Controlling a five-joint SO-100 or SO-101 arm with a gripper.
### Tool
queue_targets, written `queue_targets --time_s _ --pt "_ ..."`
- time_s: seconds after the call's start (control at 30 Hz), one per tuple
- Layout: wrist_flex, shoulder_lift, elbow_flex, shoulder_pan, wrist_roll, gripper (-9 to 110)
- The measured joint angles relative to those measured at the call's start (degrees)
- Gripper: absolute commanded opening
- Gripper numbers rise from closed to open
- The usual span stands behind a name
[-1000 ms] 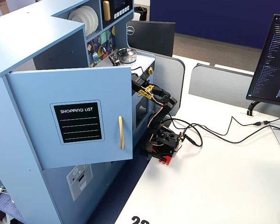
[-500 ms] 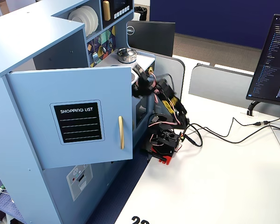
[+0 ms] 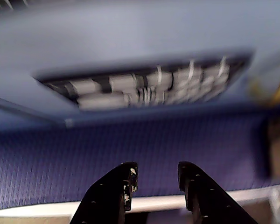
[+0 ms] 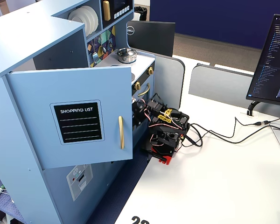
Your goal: Pick up the green pineapple from the left cabinet and place it in the gray recipient
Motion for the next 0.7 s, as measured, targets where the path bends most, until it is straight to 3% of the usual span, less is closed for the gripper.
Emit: queue_targets --time_s 0.17,0.37,0.47,0.7 --pt "-1.93 2.2 7.82 -0.26 4.22 0" --pt "9.4 8.44 8.35 -2.02 8.96 0" --pt "16.44 10.72 7.65 -2.02 7.29 1" --pt "17.49 11.51 7.91 -2.99 0.88 3"
